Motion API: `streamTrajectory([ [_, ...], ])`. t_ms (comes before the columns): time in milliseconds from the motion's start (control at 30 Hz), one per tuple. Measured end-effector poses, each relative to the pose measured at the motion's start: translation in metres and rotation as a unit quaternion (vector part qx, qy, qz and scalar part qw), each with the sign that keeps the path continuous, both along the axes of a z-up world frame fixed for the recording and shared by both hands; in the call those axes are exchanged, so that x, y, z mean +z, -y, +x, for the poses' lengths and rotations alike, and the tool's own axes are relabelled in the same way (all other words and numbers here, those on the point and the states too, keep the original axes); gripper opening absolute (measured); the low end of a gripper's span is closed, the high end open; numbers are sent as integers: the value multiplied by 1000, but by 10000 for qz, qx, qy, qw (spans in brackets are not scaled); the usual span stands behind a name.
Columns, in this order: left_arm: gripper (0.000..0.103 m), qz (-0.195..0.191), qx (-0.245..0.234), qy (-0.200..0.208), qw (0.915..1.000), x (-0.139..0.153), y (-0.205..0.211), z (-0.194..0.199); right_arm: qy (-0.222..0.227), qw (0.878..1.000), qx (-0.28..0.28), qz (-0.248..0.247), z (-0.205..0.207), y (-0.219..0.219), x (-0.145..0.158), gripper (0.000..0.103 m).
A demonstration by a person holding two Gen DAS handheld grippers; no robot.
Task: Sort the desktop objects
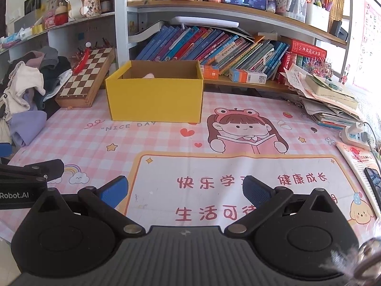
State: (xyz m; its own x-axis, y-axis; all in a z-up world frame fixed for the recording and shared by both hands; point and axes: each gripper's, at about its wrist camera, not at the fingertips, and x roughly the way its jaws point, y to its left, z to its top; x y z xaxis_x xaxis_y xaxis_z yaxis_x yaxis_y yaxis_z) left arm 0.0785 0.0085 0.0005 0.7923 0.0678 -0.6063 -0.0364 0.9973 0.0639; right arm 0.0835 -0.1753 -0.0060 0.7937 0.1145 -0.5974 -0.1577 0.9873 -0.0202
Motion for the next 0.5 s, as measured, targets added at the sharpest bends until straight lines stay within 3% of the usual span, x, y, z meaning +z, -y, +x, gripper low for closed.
streamTrajectory([
  [500, 103, -73, 16, 2, 10000, 0, 1, 0, -68, 10000, -56, 10, 0, 4, -3, 103],
])
